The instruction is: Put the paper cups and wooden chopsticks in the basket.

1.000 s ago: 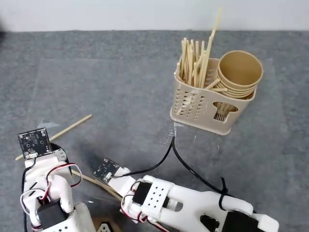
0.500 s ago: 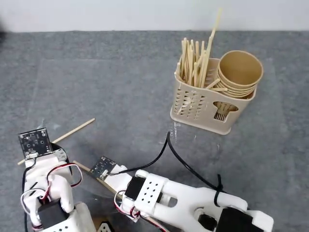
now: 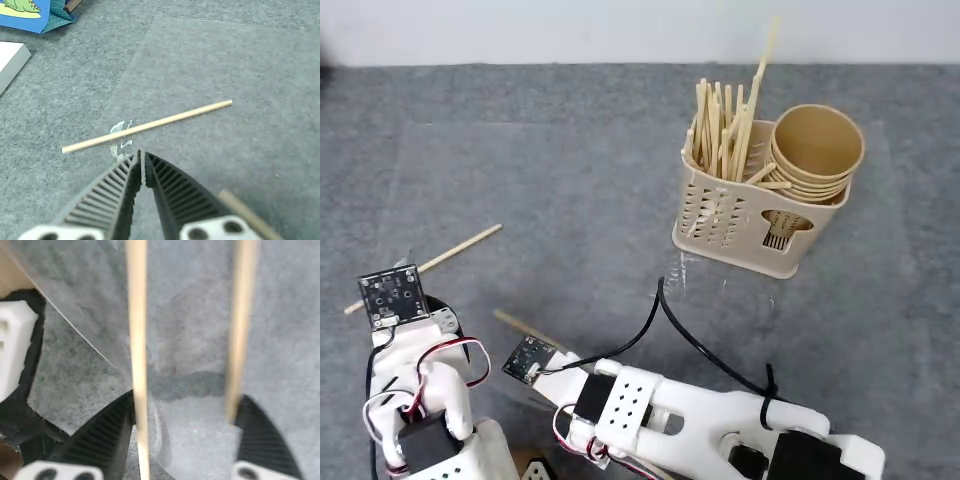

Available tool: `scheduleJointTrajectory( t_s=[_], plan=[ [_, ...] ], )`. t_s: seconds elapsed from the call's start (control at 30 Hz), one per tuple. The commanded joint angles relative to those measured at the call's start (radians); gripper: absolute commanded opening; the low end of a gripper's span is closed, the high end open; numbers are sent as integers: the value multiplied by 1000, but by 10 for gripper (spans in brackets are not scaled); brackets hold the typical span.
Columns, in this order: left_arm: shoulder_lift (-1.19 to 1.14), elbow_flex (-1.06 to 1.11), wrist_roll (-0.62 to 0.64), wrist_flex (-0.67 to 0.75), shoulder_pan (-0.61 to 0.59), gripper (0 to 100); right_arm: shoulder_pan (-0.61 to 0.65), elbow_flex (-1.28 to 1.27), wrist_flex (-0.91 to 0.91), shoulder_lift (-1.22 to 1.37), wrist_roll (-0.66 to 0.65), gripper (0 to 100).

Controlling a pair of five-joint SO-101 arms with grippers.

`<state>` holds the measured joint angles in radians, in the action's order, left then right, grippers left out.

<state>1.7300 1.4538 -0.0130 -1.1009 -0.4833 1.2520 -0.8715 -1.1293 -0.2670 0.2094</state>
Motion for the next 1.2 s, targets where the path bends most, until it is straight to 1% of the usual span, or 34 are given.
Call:
scheduleJointTrajectory(
  t_s=[0.0, 0.23, 0.47, 0.7, 0.93, 1.1, 1.17],
  plan=[
    [11, -30, -8, 2, 2, 13, -1, 31, -18, -5, 0, 343],
    [11, -30, -8, 2, 2, 13, 2, 40, -54, -5, -2, 344],
    [11, -30, -8, 2, 3, 13, 48, 178, -246, -5, 0, 344],
    [11, -30, -8, 2, 3, 13, 41, 318, -412, -5, 0, 343],
    [11, -30, -8, 2, 3, 13, -38, 324, -417, -5, -8, 343],
    [11, -30, -8, 2, 3, 13, -39, 322, -404, -5, 3, 343],
    [11, -30, -8, 2, 3, 13, -42, 319, -361, 1, 37, 343]
  ],
)
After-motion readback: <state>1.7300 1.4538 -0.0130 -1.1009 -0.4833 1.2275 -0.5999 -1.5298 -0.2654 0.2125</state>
